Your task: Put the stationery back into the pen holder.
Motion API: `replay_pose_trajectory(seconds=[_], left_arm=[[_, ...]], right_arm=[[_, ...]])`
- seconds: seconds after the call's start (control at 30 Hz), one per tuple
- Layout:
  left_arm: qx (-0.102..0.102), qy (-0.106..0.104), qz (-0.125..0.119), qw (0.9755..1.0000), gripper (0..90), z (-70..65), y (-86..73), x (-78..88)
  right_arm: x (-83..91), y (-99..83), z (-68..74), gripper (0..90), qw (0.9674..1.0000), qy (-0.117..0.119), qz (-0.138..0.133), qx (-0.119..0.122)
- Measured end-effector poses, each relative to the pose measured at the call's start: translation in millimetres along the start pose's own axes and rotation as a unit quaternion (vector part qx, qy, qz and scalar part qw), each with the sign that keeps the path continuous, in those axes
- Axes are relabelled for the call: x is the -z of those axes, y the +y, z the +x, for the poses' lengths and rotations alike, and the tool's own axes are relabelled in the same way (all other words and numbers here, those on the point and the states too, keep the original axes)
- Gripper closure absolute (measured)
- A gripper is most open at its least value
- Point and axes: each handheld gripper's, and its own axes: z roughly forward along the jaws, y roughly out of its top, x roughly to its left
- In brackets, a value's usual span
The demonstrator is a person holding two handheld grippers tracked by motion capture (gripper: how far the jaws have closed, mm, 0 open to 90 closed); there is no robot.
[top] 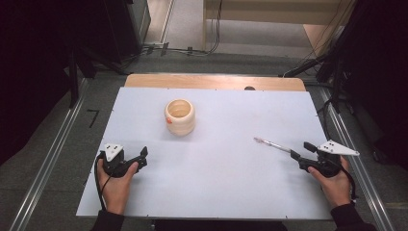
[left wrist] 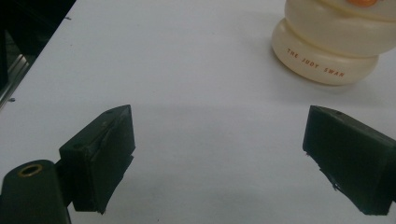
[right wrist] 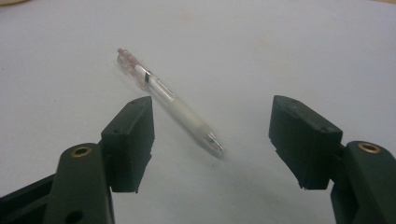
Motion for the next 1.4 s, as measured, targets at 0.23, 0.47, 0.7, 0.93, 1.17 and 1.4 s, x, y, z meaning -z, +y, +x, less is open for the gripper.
replay_pose_trajectory(seconds=[0.23,0.47,0.7,0.93,1.17,1.4], left_arm=[[0.001,-0.001,0.000,1.0000,9.7,0.0,0.0,0.0],[0.002,-0.001,0.000,1.0000,9.7,0.2,0.0,-0.2],[0.002,-0.001,0.000,1.0000,9.7,0.1,0.0,-0.6],[0.002,-0.001,0.000,1.0000,9.7,-0.2,0.2,-0.6],[0.003,-0.001,0.000,1.0000,9.7,0.5,0.0,-0.4],[0.003,-0.002,0.000,1.0000,9.7,0.1,0.0,-0.8]], right_arm=[[-8.1,1.7,2.3,31.3,0.9999,0.005,0.011,0.009],[-14.3,3.2,2.7,33.4,0.9996,0.009,0.021,0.014],[-17.8,3.4,1.7,36.9,0.9994,0.014,0.031,0.012],[-24.5,7.3,1.5,40.7,0.9986,0.012,0.048,0.019],[-31.4,10.4,1.3,45.5,0.9972,0.019,0.070,0.022],[-32.3,10.5,0.5,48.4,0.9969,0.024,0.072,0.022]])
